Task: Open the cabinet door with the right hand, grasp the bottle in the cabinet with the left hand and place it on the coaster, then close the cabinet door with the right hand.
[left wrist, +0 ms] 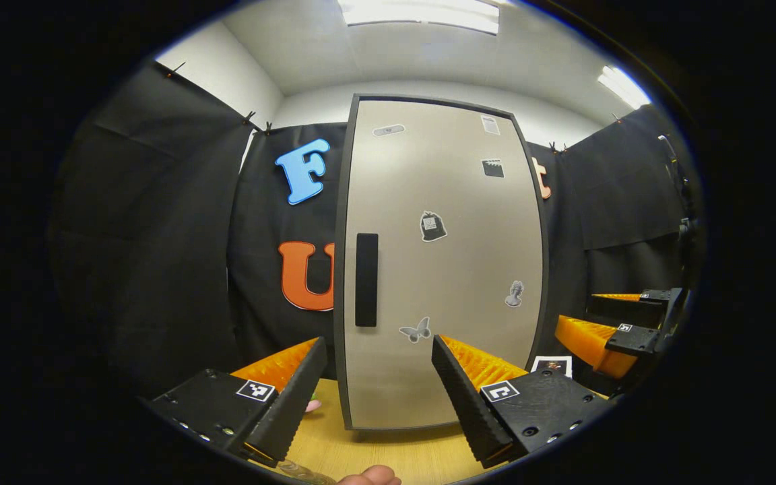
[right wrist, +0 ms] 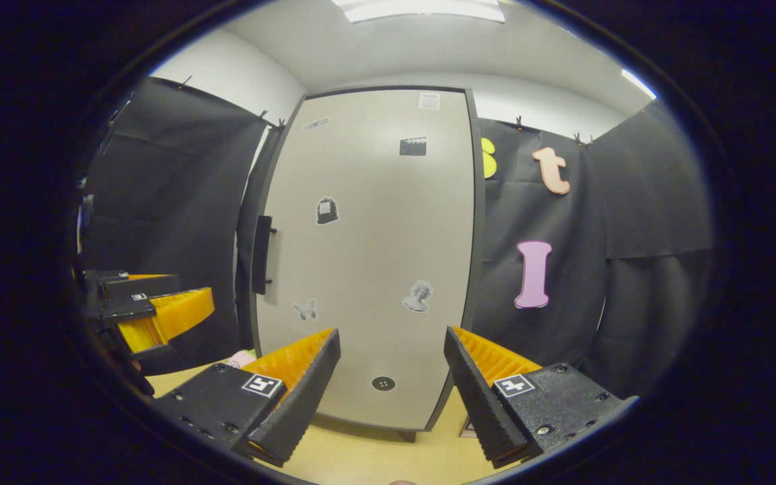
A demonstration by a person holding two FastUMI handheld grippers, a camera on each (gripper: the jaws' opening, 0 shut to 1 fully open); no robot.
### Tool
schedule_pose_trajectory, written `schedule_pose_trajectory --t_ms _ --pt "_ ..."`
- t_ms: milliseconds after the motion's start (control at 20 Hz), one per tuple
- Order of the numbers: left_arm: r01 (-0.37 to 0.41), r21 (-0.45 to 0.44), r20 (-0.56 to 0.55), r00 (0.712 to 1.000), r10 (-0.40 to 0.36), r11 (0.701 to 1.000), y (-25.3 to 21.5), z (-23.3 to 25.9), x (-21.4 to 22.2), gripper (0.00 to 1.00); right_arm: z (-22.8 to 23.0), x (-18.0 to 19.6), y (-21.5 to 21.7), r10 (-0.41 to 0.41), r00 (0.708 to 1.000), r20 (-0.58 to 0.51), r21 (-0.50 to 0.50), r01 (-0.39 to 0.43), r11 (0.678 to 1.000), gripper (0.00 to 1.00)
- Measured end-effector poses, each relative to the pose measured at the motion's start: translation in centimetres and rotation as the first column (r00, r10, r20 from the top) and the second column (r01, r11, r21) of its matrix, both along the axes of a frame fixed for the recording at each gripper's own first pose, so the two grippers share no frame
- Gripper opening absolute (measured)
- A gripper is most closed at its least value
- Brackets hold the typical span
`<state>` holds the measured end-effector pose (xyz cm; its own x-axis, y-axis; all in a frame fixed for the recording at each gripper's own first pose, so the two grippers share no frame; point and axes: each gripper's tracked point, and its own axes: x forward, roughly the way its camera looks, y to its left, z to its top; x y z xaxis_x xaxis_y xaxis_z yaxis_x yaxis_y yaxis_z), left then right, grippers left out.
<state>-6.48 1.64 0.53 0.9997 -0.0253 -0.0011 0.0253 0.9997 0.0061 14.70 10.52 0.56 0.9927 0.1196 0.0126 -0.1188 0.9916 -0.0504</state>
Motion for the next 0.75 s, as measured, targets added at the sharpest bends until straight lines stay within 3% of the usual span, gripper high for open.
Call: schedule_pose_trajectory --t_ms 750 --pt "0.009 0.006 -0.009 1.000 -0.009 1.000 -0.4 -0.6 -1.2 0.95 -1.5 -0.9 -0.1 0.003 0.999 -0.050 0.010 -0.003 1.000 0.99"
